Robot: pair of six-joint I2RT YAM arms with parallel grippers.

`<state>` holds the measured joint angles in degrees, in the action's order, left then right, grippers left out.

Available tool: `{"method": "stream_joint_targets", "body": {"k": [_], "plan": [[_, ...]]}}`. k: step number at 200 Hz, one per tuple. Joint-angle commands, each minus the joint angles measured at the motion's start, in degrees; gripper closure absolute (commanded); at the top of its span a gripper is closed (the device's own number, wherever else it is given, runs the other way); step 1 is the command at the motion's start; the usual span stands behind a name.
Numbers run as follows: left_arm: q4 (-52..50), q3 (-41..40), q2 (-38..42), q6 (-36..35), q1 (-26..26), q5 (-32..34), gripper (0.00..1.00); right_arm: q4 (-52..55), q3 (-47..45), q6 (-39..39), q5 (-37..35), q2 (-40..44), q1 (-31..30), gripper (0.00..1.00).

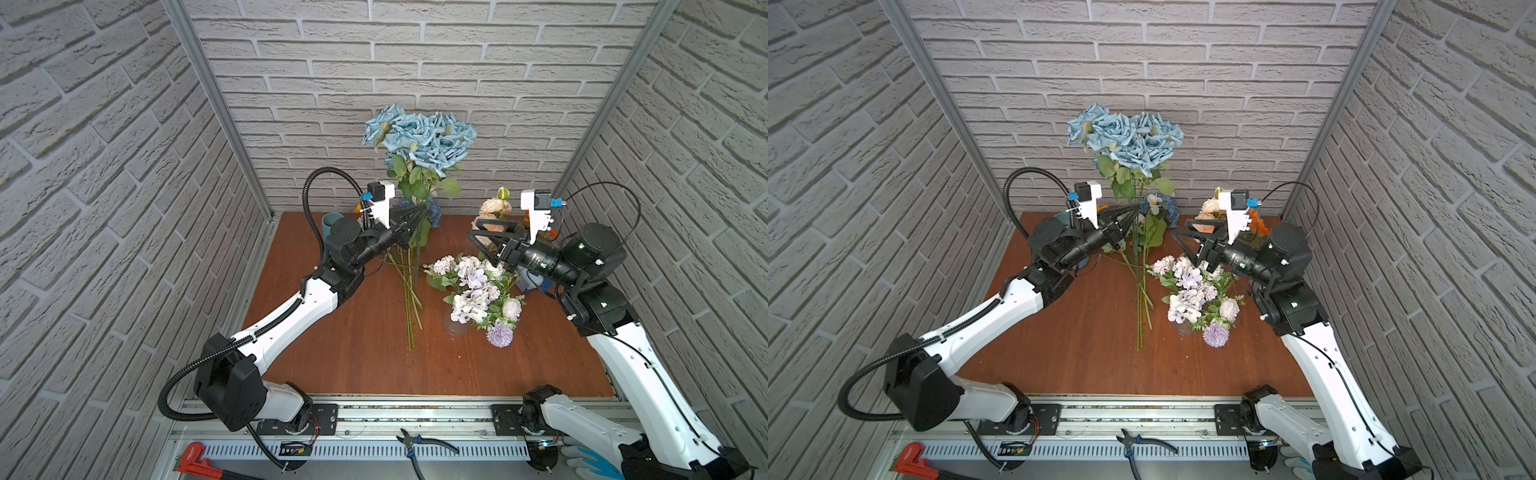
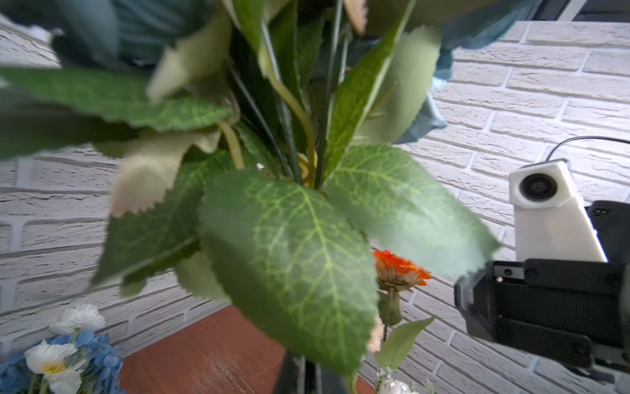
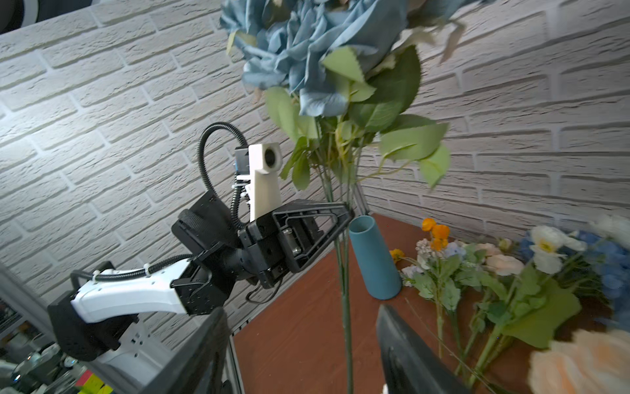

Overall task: Arrange flowers in a vase
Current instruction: Pass the flower.

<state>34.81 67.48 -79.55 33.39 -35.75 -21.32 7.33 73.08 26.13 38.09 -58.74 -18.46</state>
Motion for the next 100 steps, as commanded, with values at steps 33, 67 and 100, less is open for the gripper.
{"method": "stream_joint_targets", "body": {"k": [33, 67, 100], "plan": [[5.3, 0.1, 5.6, 3.4, 0.5, -3.2, 1.00, 6.0, 6.0, -11.0, -6.4, -6.6, -9.2, 0.37], [2.8, -0.3, 8.0, 3.4, 0.5, -3.2, 1.00, 5.8, 7.8, -12.4, -8.6, -10.5, -12.2, 0.39], [6.4, -3.8, 8.4, 7.4, 0.5, -3.1, 1.00, 6.5, 11.1, -14.4, -10.5, -13.7, -14.6, 0.43]]}}
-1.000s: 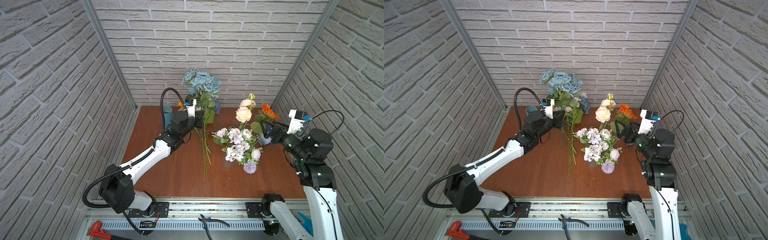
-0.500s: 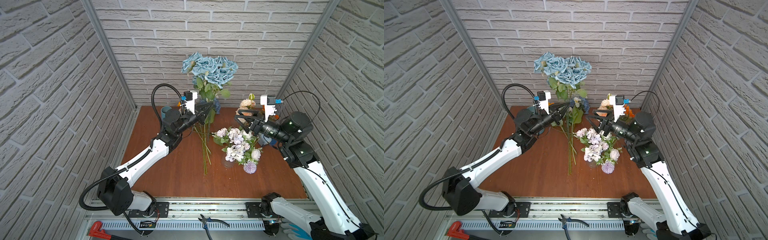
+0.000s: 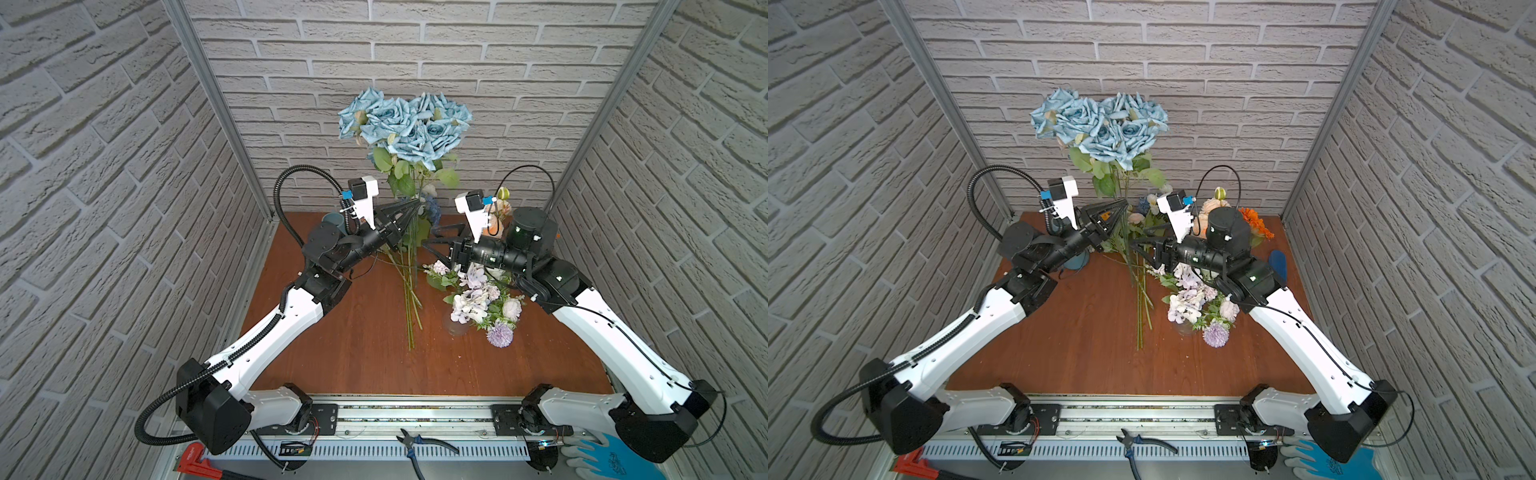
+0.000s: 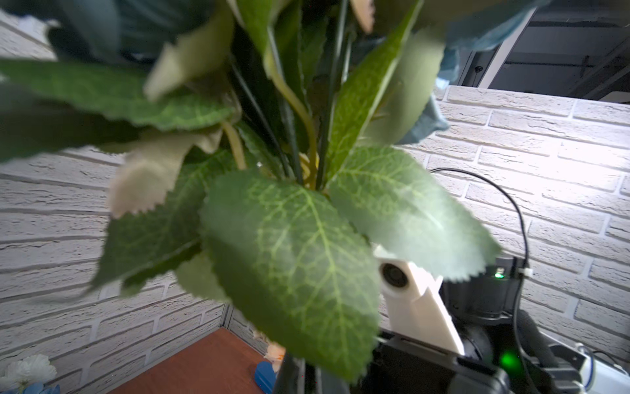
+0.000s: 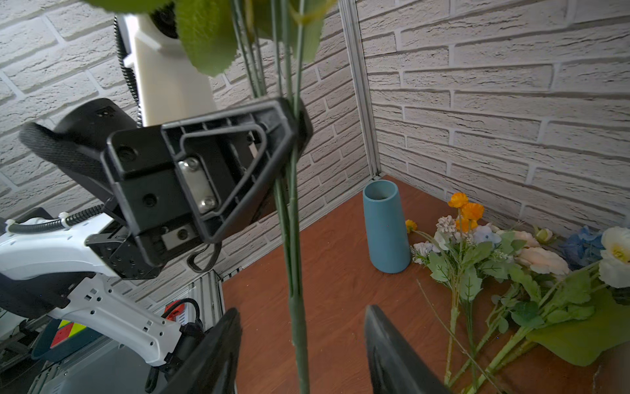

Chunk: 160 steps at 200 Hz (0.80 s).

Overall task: Arrange flowers in a vase
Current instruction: Pass the flower.

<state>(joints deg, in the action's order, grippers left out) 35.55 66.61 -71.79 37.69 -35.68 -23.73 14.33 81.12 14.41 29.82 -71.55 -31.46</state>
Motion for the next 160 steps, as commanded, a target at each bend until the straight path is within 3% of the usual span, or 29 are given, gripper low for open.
{"method": "stream_joint_targets", "body": {"k": [1, 40, 73, 160], "plan": [[5.8, -3.1, 0.6, 3.2, 0.4, -0.7, 1.00, -0.4, 3.2, -2.8, -2.3, -1.0, -1.7, 0.43], [7.3, -4.7, 0.3, 4.4, 0.3, -0.5, 1.00, 0.1, 5.8, -3.4, -2.7, -3.7, -3.6, 0.49], [8.2, -4.9, -0.1, 4.8, -0.1, -0.4, 1.00, 0.8, 6.6, -4.2, -5.7, -4.4, -4.5, 0.65], [8.7, -5.0, -1.1, 6.6, -2.0, 0.2, 1.00, 2.1, 7.2, -7.0, -13.6, -6.4, -6.7, 0.70]]}}
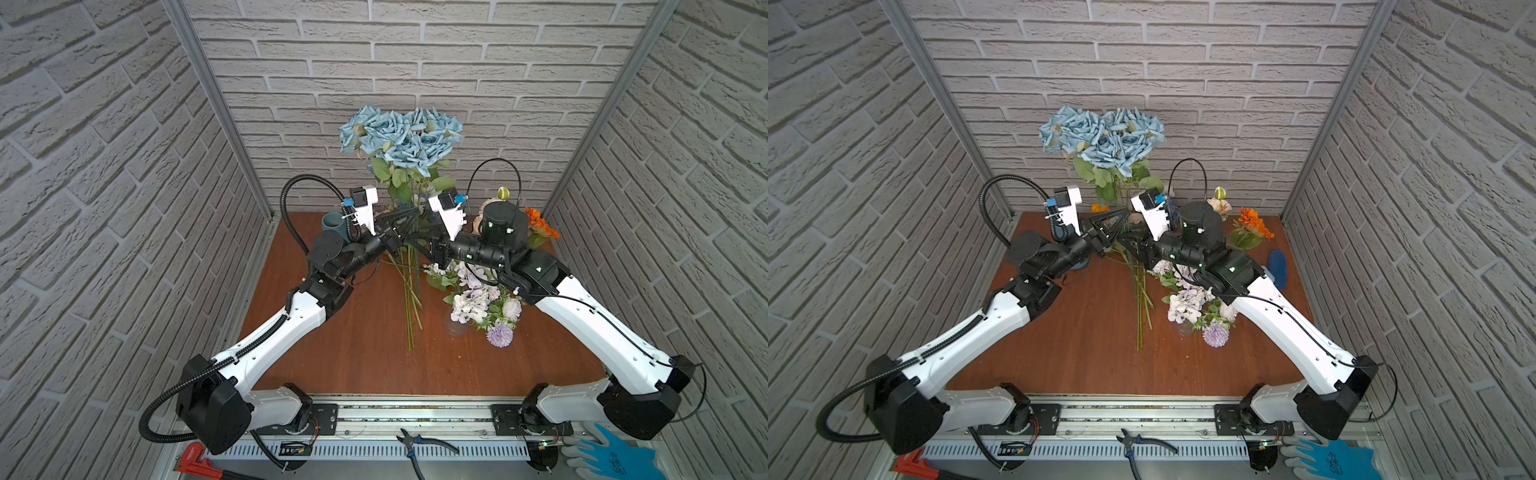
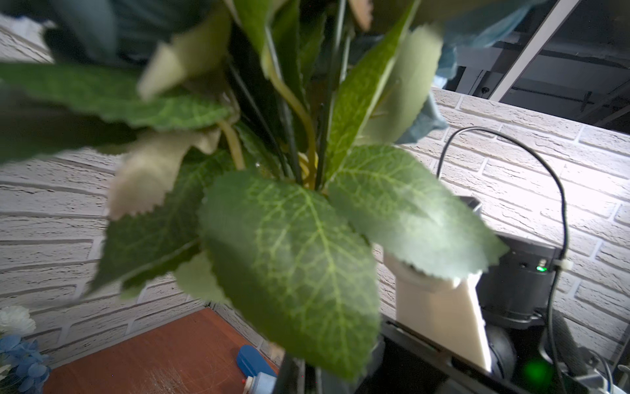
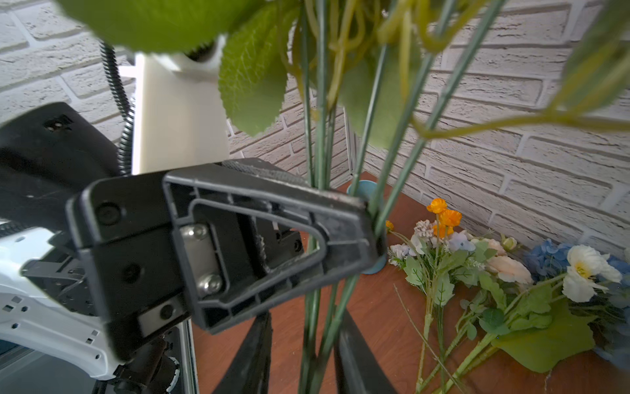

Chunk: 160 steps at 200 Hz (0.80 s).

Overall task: Arrange flowers in a vase
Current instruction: Pass the flower.

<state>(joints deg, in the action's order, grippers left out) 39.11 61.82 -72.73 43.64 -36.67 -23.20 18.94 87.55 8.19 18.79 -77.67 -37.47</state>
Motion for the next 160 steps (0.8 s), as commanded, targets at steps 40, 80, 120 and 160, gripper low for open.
{"method": "stream_joint_targets", "body": {"k": [40, 80, 120, 160], "plan": [[4.3, -1.5, 0.6, -0.5, -2.0, 0.8, 1.00, -3.5, -0.2, -0.5, -6.2, 1.2, -0.7, 0.75], [-2.8, -1.0, 1.4, -8.4, -4.9, 3.0, 1.00, -2.6, 0.2, 0.2, -7.3, 1.9, -0.8, 0.70], [-6.6, -1.1, 3.1, -14.6, -7.5, 5.0, 1.00, -2.6, -0.3, 0.7, -9.2, 2.6, -0.8, 0.69], [-6.2, -1.7, 3.3, -14.5, -7.6, 4.5, 1.00, -3.9, -1.0, 1.6, -9.3, 3.0, -0.8, 0.94]]}}
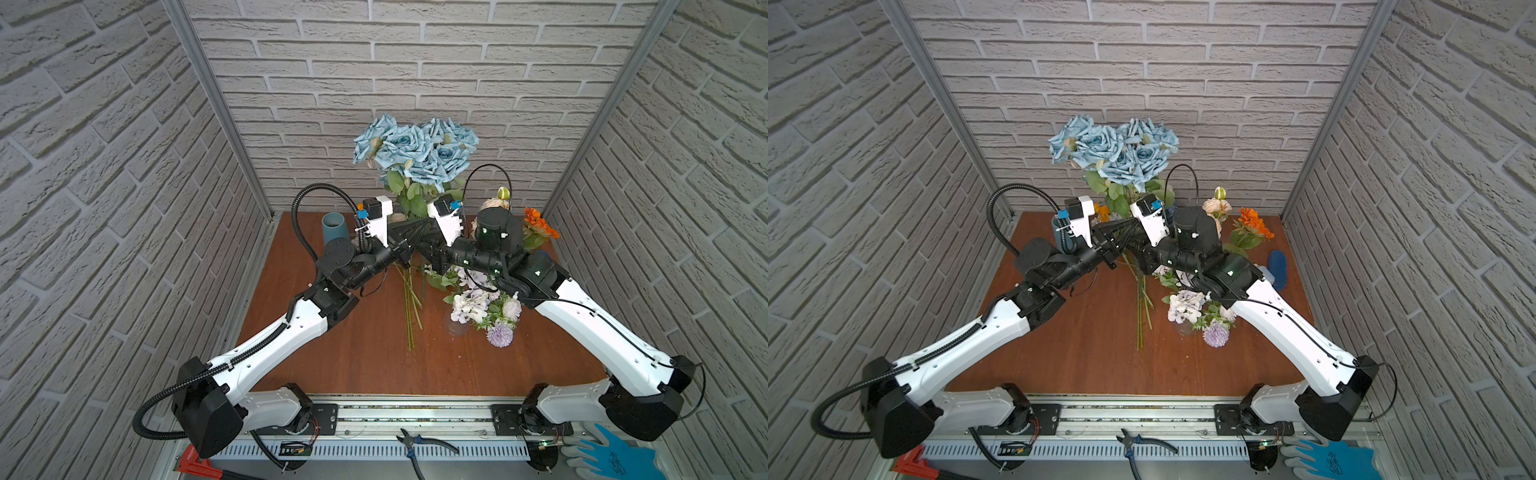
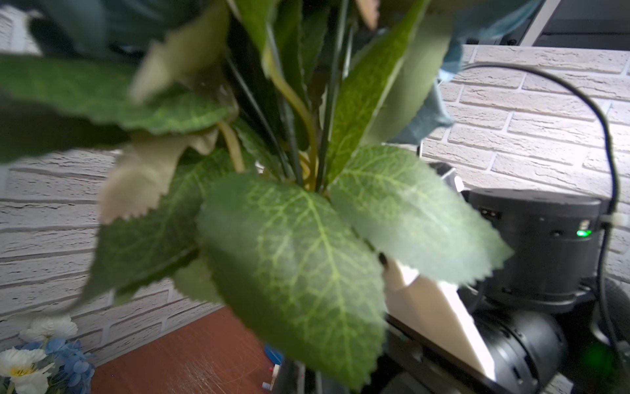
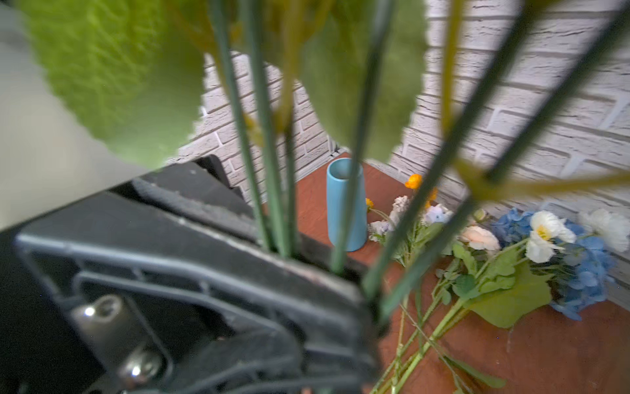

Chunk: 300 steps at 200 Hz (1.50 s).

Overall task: Arrange flowers in a vase
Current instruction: Pass the flower, then gather the flowers for the vase.

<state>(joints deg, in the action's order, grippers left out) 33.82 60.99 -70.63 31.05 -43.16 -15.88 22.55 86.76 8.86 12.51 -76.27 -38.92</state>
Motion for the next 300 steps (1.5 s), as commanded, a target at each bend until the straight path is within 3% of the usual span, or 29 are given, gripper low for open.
{"method": "stream_joint_targets", "body": {"k": [1, 20, 26, 36, 42, 46, 144, 168, 185, 211, 248, 277, 300], "plan": [[-0.9, -0.8, 1.2, -1.9, -1.1, -2.9, 1.00, -7.5, -0.3, 0.8, -3.0, 1.6, 0.7, 0.94], [-0.5, -0.8, 1.1, -1.4, -1.2, -3.7, 0.98, -7.8, -0.6, 0.9, -2.7, 1.7, 0.7, 0.94], [-0.6, -0.7, 1.2, -1.3, -1.2, -3.9, 0.80, -7.9, -0.8, 0.9, -2.9, 1.9, 0.7, 0.94], [-0.7, -0.8, 1.6, -1.3, -1.2, -3.9, 0.38, -8.0, -1.3, 0.9, -3.7, 2.5, 0.7, 0.94], [-0.8, -1.0, 1.9, -1.2, -1.2, -3.4, 0.07, -7.8, -1.5, 0.7, -4.6, 3.0, 0.7, 0.94], [-1.0, -1.3, 2.3, -1.3, -1.2, -2.9, 0.02, -7.6, -1.7, 0.6, -5.5, 3.3, 0.7, 0.94], [-15.8, -9.5, 5.7, -3.8, -1.9, 1.8, 0.02, 7.7, -1.8, -3.4, -23.8, 19.6, 2.1, 0.94], [-19.6, -11.5, 4.5, -8.8, -6.6, 5.6, 0.02, 10.5, -3.2, -3.2, -31.4, 24.0, 2.4, 0.94], [-21.3, -13.8, 4.7, -15.4, -13.8, 13.8, 0.02, 12.0, -4.1, -3.8, -37.5, 27.1, 2.5, 0.94], [-17.9, -19.5, 3.6, -15.6, -20.8, 20.1, 0.06, 13.4, -6.0, -6.0, -47.4, 31.2, 2.7, 0.94], [-9.2, -21.6, -3.3, -11.2, -26.8, 19.6, 0.20, 12.3, -11.8, -6.1, -54.3, 34.9, 3.2, 0.94], [-1.5, -17.8, -11.4, -12.7, -30.1, 19.2, 0.21, 8.6, -17.7, -4.7, -55.1, 36.7, 5.3, 0.94], [4.8, -15.0, -16.4, -14.0, -30.6, 20.9, 0.18, 6.1, -21.9, -2.3, -52.4, 37.5, 10.2, 0.94]]}}
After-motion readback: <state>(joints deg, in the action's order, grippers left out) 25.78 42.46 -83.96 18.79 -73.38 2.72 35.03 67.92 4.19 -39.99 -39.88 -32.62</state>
